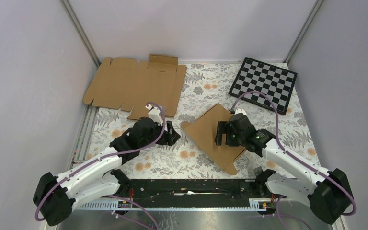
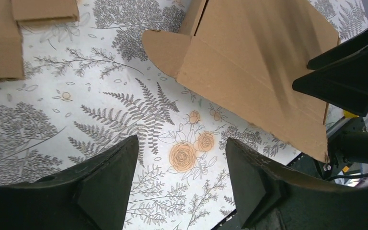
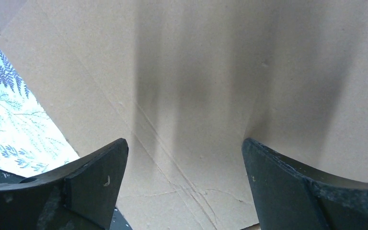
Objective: Fold the paper box
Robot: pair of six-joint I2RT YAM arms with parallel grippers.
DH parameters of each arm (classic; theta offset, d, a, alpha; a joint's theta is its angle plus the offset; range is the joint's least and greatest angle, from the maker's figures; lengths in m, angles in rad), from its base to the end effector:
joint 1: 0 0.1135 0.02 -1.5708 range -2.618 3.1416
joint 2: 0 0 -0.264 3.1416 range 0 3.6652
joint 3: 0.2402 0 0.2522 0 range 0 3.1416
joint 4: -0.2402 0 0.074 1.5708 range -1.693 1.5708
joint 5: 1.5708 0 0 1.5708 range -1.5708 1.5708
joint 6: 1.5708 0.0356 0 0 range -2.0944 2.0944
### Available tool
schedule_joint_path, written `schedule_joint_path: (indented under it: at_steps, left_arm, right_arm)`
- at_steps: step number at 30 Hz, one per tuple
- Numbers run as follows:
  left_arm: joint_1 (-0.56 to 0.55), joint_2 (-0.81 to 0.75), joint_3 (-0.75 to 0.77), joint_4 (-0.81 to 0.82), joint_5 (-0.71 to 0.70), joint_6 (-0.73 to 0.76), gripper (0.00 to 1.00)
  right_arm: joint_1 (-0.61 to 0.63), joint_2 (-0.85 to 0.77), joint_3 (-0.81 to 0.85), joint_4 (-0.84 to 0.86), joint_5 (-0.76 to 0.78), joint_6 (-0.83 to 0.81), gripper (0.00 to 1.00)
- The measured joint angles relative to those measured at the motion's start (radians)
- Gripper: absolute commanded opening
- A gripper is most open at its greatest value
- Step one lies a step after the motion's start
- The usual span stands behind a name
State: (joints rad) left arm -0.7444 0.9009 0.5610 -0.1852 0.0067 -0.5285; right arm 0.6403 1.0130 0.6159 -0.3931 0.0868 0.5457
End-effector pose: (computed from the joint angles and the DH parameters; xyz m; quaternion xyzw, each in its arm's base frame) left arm 0.1483 -0.1369 0.2404 0.0950 0.8612 -0.2991 0.3999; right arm 0.1674 0.1208 0.2203 -0.0272 0.9237 0.1791 0.3376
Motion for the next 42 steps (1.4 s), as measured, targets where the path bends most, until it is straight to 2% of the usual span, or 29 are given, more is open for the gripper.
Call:
schedule_joint_path:
  at_steps: [9,11,16,21,23,26,31,34,37,42]
  left_arm:
    - [0.001,0.032,-0.105,0.095,0.074,-0.100,0.70]
    - [0.001,0.039,-0.127,0.114,0.084,-0.117,0.71]
    - [0.002,0.039,-0.154,0.138,0.087,-0.136,0.72]
    - [0.013,0.031,-0.193,0.164,0.087,-0.149,0.72]
    - [0.014,0.018,-0.215,0.174,0.088,-0.154,0.72]
    - [0.016,-0.006,-0.249,0.193,0.092,-0.155,0.72]
    - [0.016,-0.035,-0.302,0.220,0.104,-0.154,0.71]
    - [0.016,-0.038,-0.329,0.264,0.114,-0.154,0.71]
    - [0.016,-0.034,-0.359,0.318,0.124,-0.161,0.71]
    - [0.016,0.047,-0.365,0.425,0.148,-0.162,0.69]
  right_arm:
    - [-0.033,-0.025,0.201,-0.141,0.063,-0.103,0.99]
    - [-0.109,-0.027,0.230,-0.138,0.023,-0.124,0.99]
    - [-0.387,-0.002,0.202,-0.107,-0.150,-0.121,1.00]
    - [-0.492,0.017,0.156,-0.069,-0.261,-0.076,0.99]
    - [-0.508,0.023,0.148,-0.060,-0.276,-0.064,0.96]
    - [-0.529,0.013,0.136,-0.049,-0.281,-0.052,0.83]
    - [-0.565,-0.027,0.114,-0.011,-0.280,-0.033,0.71]
    - [-0.572,-0.026,0.095,0.028,-0.272,-0.032,0.68]
    - [-0.575,-0.018,0.063,0.067,-0.260,-0.033,0.68]
    - [-0.597,0.046,-0.022,0.131,-0.243,-0.048,0.62]
